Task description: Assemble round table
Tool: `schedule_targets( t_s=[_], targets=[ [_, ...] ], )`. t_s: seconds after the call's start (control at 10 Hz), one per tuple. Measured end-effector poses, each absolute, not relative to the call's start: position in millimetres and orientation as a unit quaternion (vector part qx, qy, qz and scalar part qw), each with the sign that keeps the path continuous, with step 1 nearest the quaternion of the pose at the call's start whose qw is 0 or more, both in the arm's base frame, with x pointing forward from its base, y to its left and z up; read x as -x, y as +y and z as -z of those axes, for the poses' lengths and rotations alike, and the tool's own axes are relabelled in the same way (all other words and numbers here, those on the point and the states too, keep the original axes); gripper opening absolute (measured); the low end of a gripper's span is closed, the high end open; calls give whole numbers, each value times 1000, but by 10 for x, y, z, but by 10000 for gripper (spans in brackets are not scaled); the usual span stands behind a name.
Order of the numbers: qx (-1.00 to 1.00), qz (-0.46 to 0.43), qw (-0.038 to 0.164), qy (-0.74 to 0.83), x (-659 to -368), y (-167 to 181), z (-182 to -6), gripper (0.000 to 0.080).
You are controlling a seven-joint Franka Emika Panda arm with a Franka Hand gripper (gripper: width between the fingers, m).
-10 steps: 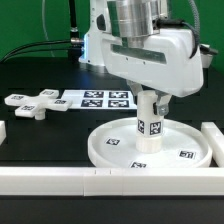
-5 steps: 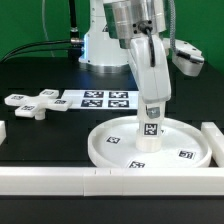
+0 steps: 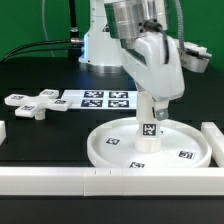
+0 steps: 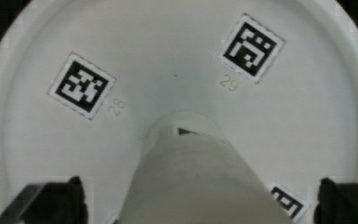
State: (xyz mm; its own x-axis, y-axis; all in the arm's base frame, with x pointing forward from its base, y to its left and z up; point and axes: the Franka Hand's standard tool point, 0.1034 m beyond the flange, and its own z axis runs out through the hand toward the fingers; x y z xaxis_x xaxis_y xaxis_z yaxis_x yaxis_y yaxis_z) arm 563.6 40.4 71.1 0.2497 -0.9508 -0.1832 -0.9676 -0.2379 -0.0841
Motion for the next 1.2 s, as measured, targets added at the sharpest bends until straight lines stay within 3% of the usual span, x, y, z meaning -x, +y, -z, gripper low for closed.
schedule_targets(
  t_s=[1.2],
  targets=[
    [994,-7,73,82,-5703,397,-795,649]
  ],
)
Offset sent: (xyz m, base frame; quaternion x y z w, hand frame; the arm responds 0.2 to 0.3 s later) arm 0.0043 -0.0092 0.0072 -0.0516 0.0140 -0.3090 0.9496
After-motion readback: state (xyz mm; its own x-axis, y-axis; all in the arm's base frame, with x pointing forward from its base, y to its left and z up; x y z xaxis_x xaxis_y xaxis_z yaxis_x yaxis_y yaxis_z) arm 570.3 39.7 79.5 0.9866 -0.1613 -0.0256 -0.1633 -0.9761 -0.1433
